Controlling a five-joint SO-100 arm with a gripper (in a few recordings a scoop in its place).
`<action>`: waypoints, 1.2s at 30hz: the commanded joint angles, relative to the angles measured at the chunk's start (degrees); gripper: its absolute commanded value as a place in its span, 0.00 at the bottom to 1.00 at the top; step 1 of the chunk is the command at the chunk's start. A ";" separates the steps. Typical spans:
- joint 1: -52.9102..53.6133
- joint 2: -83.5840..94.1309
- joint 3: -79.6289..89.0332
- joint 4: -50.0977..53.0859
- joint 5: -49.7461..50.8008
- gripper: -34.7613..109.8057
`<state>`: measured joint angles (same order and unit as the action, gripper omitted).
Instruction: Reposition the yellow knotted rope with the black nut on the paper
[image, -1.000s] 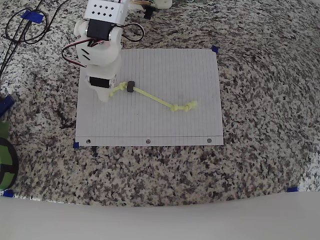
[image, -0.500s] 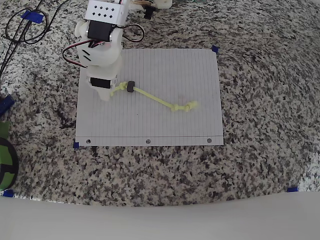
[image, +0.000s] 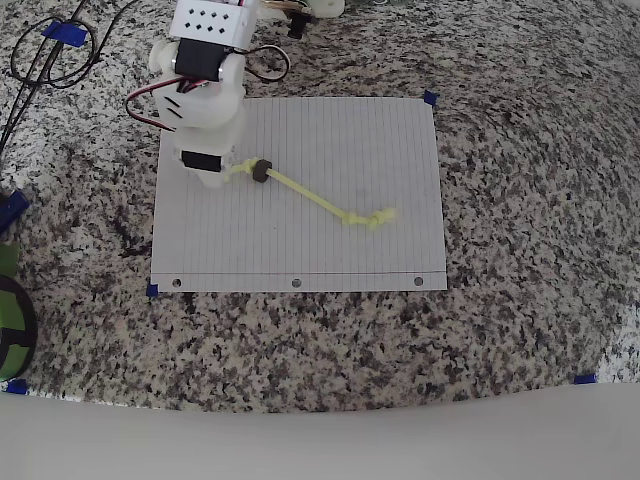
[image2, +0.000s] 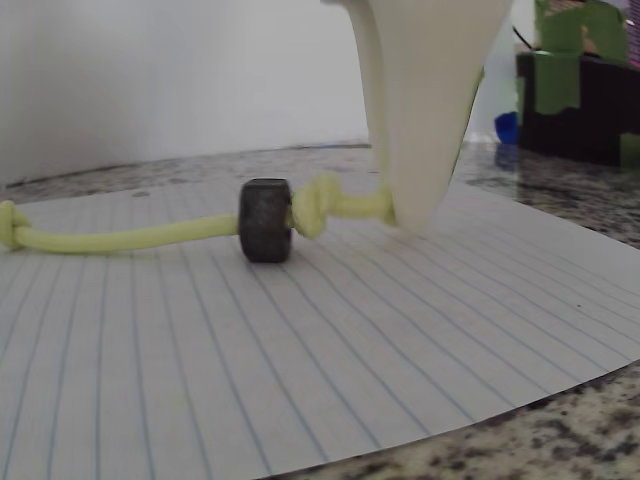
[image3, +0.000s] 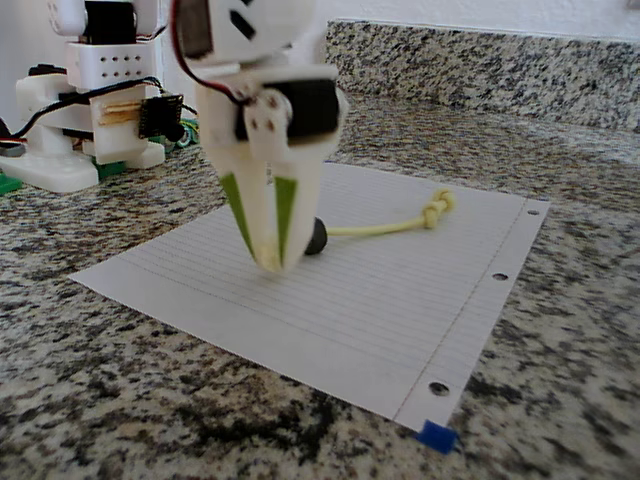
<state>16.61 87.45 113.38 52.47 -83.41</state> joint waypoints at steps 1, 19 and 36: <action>2.11 6.94 -1.32 1.76 0.53 0.24; 15.91 43.68 -0.88 2.29 0.44 0.24; 25.22 40.52 -0.35 -5.80 0.62 0.24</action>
<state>37.35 132.36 113.55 50.45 -82.97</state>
